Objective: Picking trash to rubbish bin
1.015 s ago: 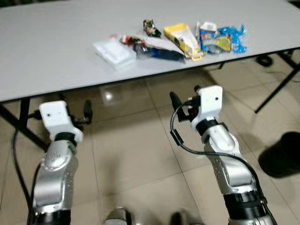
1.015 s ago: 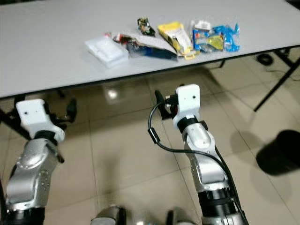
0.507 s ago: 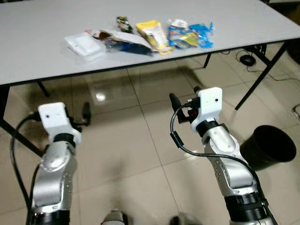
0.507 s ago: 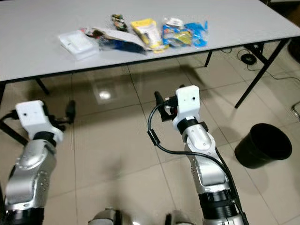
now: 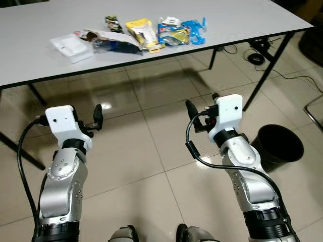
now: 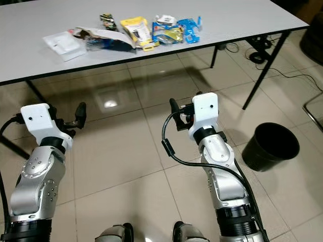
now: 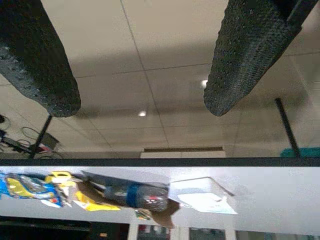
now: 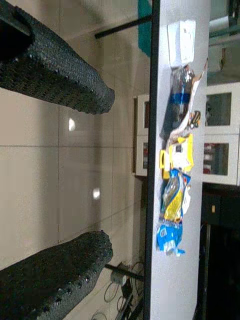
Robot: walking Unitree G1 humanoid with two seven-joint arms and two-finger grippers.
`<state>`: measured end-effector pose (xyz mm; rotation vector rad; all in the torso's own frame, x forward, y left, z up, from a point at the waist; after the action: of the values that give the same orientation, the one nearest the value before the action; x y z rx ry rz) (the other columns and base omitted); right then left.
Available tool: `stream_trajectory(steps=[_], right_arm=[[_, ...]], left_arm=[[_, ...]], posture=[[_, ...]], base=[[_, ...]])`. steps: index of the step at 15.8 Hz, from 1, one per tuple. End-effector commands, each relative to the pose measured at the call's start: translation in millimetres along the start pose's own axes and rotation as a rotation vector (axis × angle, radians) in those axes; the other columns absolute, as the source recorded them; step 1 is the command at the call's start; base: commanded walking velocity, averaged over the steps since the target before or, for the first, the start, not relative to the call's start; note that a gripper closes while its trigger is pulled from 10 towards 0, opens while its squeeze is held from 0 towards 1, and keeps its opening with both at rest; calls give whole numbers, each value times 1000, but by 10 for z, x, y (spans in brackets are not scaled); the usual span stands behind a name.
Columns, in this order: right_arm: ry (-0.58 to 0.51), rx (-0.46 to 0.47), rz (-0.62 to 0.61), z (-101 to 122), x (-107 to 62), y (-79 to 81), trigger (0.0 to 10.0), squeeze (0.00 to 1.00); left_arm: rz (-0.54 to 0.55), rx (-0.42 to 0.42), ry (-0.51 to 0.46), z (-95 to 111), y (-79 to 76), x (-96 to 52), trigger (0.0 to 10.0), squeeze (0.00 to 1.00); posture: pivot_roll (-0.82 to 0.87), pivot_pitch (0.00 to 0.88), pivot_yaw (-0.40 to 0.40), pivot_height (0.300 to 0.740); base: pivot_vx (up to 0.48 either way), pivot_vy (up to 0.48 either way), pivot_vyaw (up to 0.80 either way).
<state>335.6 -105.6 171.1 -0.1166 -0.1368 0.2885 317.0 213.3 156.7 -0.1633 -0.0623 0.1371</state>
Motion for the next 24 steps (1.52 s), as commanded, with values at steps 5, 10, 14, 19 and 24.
stream_trajectory(steps=[5, 10, 14, 19, 24], right_arm=[[-40, 26, 49, 94, -2, 95, 10000, 0], [-37, 27, 55, 88, -1, 108, 10000, 0], [-34, 30, 40, 83, 1, 90, 10000, 0], [-27, 29, 40, 59, -16, 95, 10000, 0], [-26, 28, 41, 60, -13, 93, 10000, 0]], left_arm=[[1, 2, -13, 61, 16, 25, 10000, 0], [9, 5, -12, 60, 45, 12, 10000, 0], [3, 4, -15, 86, 39, 37, 10000, 0], [0, 0, -5, 60, 29, 28, 10000, 0], [2, 3, 0, 53, 32, 25, 10000, 0]], posture=[[-47, 157, 32, 740], [-43, 159, 29, 740], [-47, 161, 37, 740], [-47, 164, 38, 740], [-46, 168, 36, 740]], base=[[0, 0, 0], [335, 0, 0], [468, 0, 0], [466, 0, 0], [465, 0, 0]])
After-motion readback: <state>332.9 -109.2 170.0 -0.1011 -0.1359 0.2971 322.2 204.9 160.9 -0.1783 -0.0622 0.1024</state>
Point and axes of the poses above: a point about 5 cm out from each wrist's last joint towards the gripper, its own x axis pointing out of the wrist towards the gripper, its own z axis along the axis of the wrist's last joint, y = z × x, the point moved 3 cm from there along x, pointing out of the wrist towards the gripper, and after that the axes turned 4 degrees about -x, right-handed, at the moved point
